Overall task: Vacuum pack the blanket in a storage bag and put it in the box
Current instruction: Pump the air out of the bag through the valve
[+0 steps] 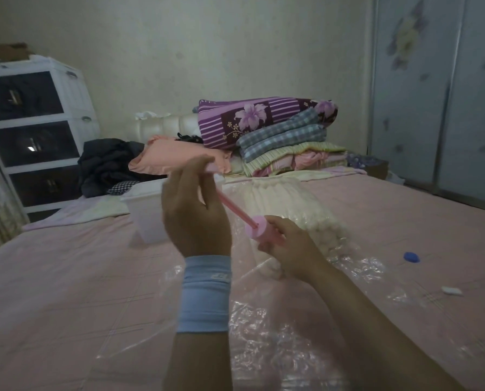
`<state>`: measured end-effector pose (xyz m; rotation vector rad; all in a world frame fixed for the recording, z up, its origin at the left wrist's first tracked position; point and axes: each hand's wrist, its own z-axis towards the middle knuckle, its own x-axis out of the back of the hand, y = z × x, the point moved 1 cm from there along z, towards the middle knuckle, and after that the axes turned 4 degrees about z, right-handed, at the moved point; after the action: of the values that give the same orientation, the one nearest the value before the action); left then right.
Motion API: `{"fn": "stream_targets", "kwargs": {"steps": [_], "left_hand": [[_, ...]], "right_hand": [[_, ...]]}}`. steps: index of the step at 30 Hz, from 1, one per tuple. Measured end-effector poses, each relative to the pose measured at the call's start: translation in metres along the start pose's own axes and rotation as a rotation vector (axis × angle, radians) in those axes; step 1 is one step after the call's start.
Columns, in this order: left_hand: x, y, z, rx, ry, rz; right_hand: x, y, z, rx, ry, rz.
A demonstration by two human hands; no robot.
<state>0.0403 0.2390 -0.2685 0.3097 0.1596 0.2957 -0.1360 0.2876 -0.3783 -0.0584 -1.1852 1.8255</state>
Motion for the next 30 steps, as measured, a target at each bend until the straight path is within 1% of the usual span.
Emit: {"fn": "stream_targets", "kwargs": {"steps": [1,4,5,6,7,8,9,10,12,13,14,16,17,18,19,22,23,24,25,27,29,30], "left_hand": [[-0.007,-0.003,-0.015,0.027,-0.066,0.003],[-0.028,-0.015,-0.062,0.118,-0.443,-0.026],[-0.031,-0.019,-0.071,0.155,-0.542,-0.031],[-0.032,-0.020,-0.072,0.173,-0.588,-0.026],[-0.032,-0.019,-0.068,0.162,-0.581,-0.009],[-0.030,-0.016,-0.060,0.125,-0.533,0.011],[-0.026,-0.010,-0.048,0.080,-0.443,0.019],[-0.020,-0.003,-0.034,0.045,-0.318,0.012],[-0.008,0.007,-0.008,0.016,-0.065,-0.021],[-0.003,0.010,0.002,0.012,0.030,-0.030],[0.001,0.012,0.007,0.006,0.089,-0.039],[-0.001,0.008,0.001,0.006,0.106,-0.049],[-0.005,0.004,-0.008,0.021,0.072,-0.039],[-0.010,0.000,-0.020,0.044,0.000,-0.026],[-0.017,-0.008,-0.034,0.075,-0.117,-0.029],[-0.032,-0.024,-0.065,0.233,-0.543,-0.132],[-0.032,-0.025,-0.066,0.240,-0.612,-0.117],[-0.030,-0.023,-0.062,0.201,-0.611,-0.085],[-0.027,-0.019,-0.054,0.136,-0.549,-0.067],[-0.015,-0.005,-0.030,0.030,-0.303,-0.100],[-0.005,0.004,-0.008,-0.018,-0.048,-0.130],[-0.001,0.006,0.000,-0.027,0.038,-0.135]], "right_hand": [[-0.001,0.000,0.000,0.004,0.000,-0.007],[-0.004,0.001,-0.001,0.007,0.012,-0.019],[-0.004,0.000,-0.002,0.010,0.008,-0.017],[-0.004,-0.001,-0.002,0.014,0.007,-0.012],[-0.004,-0.001,-0.002,0.020,0.011,-0.009],[-0.003,0.000,-0.001,0.020,0.020,-0.006],[-0.002,0.000,-0.001,0.015,0.029,-0.004],[0.000,0.000,0.000,0.008,0.035,-0.002],[0.002,0.000,0.001,-0.001,0.031,0.003],[0.001,0.001,0.001,-0.005,0.024,0.010],[0.001,0.001,0.001,-0.008,0.018,0.018],[-0.001,0.001,0.001,-0.014,0.008,0.025],[-0.002,0.001,0.000,-0.014,0.006,0.025],[-0.003,0.001,-0.001,-0.013,0.008,0.020],[-0.004,0.001,-0.002,-0.006,0.015,0.017],[-0.005,-0.002,-0.002,-0.003,0.017,0.004],[-0.006,-0.002,-0.002,0.002,0.012,-0.003],[-0.006,-0.002,-0.002,0.007,0.010,-0.011],[-0.005,-0.001,-0.001,0.010,0.015,-0.008],[-0.002,0.000,-0.001,-0.002,0.030,0.013],[0.001,-0.001,0.000,-0.007,0.021,0.026],[0.002,-0.001,-0.001,-0.003,0.013,0.027]]}}
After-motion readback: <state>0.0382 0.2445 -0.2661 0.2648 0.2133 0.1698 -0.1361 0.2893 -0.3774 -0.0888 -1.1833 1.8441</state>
